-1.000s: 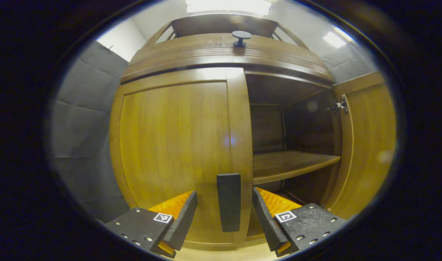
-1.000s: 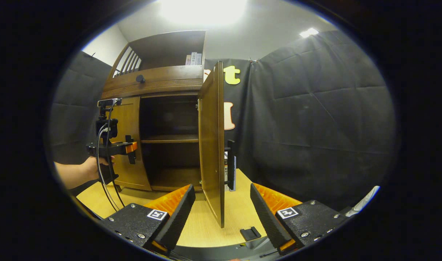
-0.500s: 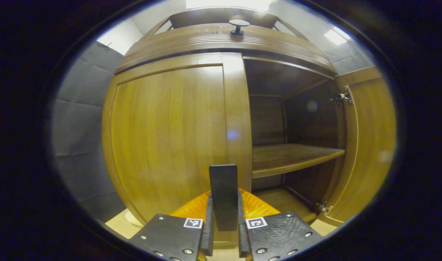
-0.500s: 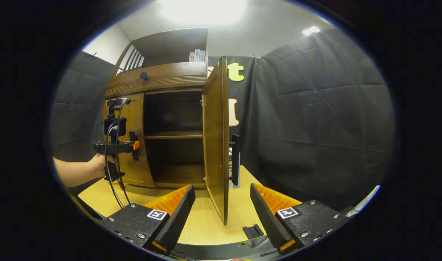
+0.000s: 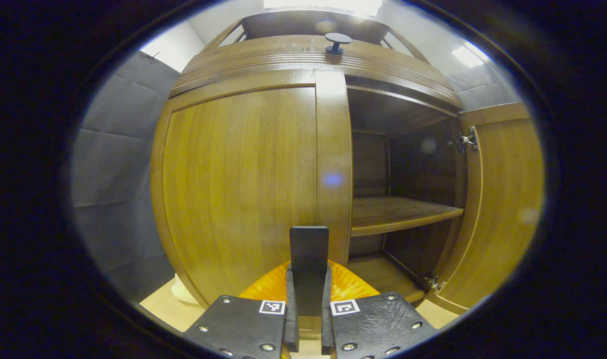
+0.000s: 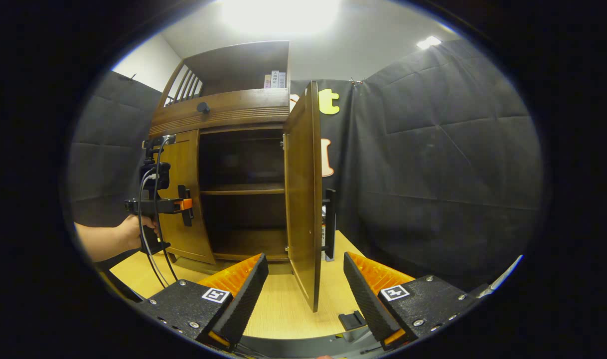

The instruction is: Open the right door of the double-door shoe cabinet with the right hand, and open the left door with the left hand.

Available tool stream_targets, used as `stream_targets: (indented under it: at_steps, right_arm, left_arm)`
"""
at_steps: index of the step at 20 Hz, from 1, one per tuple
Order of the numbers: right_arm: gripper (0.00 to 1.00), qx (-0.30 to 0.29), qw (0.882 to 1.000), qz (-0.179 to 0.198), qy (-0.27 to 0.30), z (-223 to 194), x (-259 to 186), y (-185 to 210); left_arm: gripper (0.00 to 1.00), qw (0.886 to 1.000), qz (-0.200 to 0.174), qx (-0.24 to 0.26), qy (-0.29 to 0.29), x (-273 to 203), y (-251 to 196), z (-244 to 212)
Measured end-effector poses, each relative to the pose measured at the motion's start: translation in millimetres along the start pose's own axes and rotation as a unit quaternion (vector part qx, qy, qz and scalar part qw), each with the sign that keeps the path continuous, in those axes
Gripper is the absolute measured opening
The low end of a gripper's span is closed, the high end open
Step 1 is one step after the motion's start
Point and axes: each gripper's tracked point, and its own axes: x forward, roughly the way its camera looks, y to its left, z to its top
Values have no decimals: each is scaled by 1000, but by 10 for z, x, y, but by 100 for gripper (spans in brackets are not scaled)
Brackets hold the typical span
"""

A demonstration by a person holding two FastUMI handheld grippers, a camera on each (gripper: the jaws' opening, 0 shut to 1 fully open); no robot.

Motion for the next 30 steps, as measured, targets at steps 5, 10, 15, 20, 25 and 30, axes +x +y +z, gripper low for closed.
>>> stream_targets:
  at_steps: [5, 10, 15, 20, 25, 30]
  right_arm:
    - [94, -4, 999, 33, -2, -2, 72, 245]
    - [94, -8, 998, 61, -3, -9, 117, 439]
    - [92, -9, 996, 91, -2, -20, 176, 635]
    - [94, -11, 993, 119, -2, 11, 228, 857]
    - [94, -13, 990, 142, -1, 26, 244, 1053]
    - [94, -18, 986, 165, 0, 20, 245, 1255]
  left_arm:
    - [18, 1000, -8, -10, -1, -30, 21, 69]
    - [12, 1000, -6, -16, -2, -27, 29, 102]
    - [15, 1000, 0, -23, -1, -93, 88, 200]
    - [24, 1000, 9, -28, -2, -160, 171, 442]
    - [17, 999, 19, -37, 1, -137, 280, 651]
    - [10, 998, 23, -52, 3, -149, 433, 710]
